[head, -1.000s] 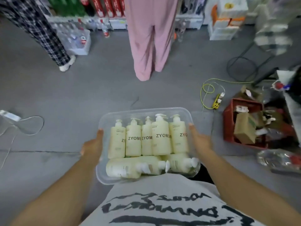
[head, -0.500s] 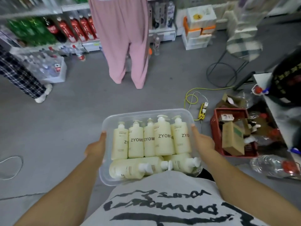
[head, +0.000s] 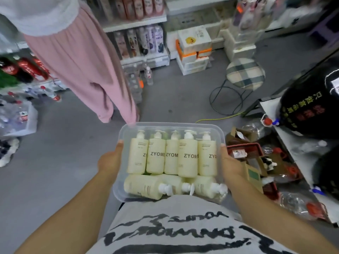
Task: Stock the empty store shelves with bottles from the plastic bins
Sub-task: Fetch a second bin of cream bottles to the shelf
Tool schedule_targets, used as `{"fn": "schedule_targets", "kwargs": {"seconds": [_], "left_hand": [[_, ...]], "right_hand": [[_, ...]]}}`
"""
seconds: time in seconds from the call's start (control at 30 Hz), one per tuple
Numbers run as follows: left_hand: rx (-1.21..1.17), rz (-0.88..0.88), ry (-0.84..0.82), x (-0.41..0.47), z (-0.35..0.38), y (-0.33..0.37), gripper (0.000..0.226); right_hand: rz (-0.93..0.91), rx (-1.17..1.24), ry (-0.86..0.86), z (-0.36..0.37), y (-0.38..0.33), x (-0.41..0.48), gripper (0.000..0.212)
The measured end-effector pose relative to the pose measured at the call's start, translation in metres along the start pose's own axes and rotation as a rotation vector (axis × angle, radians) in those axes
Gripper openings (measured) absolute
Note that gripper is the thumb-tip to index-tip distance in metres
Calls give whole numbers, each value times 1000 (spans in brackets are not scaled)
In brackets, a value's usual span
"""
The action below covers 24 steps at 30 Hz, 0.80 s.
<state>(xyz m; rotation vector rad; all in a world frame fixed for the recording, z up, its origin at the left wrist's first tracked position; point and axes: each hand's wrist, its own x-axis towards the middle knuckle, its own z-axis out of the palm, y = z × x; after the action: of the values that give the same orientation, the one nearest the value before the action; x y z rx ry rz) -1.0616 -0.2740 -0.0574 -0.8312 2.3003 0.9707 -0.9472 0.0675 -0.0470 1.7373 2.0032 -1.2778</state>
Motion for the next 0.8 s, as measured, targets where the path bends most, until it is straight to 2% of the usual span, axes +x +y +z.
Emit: {"fn": "schedule_targets", "kwargs": {"seconds": [0.17,0.27,0.3,0.4,0.57,0.7,0.8], "left_hand": [[124,143,-119,92,-2,134,79],[165,157,-149,127,-8,177,64],[157,157,-155,141,-12,185,66],[146,146,-134,176,-24,215,93],[227,165,-117,225,-15,277,112],[253,82,-118,233,7,326,96],[213,54,-95,233,31,364,87]], "right_hand": [[157,163,118,40,-52,21,79],[208,168,112,59,-91,31,84],[224,172,93,65,-107,35,85],[179,107,15,74,-158,51,89],[227,83,-6,78,-217,88,95],[215,138,-24,66,-260,133,83],[168,182,-25,48,-300,182,85]]}}
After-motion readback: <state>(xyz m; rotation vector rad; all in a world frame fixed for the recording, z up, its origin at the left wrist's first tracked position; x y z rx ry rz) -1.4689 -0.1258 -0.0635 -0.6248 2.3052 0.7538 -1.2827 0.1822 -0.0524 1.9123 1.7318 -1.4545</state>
